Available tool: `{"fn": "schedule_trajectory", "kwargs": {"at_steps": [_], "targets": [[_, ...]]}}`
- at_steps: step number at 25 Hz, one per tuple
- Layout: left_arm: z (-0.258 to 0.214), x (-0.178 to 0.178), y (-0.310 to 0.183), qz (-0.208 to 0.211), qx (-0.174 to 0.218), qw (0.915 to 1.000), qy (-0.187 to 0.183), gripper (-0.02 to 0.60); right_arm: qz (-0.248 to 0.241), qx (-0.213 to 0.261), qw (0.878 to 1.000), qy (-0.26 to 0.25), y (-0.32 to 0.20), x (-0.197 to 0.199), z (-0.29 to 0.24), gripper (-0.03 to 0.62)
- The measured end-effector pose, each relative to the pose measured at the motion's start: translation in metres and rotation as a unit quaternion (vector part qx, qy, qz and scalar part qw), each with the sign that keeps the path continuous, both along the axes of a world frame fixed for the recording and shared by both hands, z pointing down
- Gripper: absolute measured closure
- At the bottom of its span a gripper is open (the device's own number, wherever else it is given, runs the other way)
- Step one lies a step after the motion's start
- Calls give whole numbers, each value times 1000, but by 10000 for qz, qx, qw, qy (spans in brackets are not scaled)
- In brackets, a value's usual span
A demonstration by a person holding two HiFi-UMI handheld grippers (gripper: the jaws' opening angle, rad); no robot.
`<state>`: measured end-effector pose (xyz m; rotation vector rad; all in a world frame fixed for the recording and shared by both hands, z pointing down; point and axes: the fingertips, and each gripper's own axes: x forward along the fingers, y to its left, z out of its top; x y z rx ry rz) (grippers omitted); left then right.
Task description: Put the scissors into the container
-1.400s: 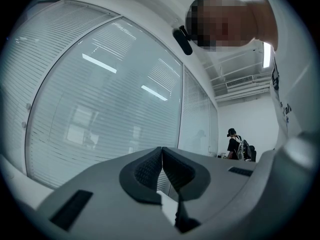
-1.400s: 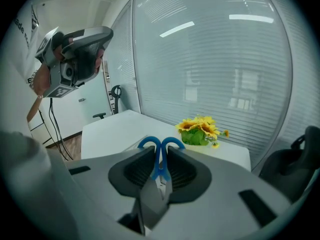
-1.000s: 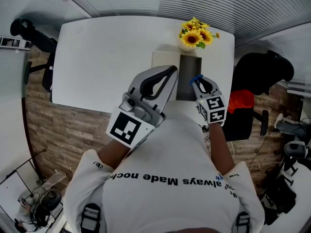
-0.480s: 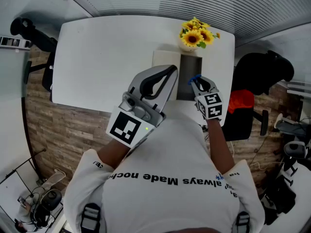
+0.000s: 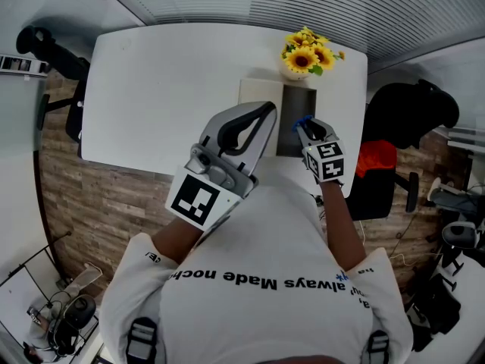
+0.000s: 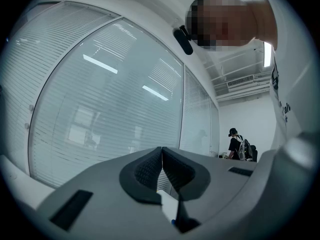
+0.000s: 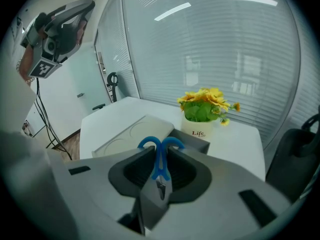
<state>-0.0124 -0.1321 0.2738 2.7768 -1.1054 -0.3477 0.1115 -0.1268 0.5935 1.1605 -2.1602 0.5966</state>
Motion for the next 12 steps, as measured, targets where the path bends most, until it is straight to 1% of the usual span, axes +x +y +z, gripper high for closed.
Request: {"fn": "schedule_trajectory", "kwargs": {"at_steps": [12], "targets": [[0, -1, 1, -6, -14, 10000, 16, 561, 60, -178, 9998, 40, -2, 1, 16, 505]]}}
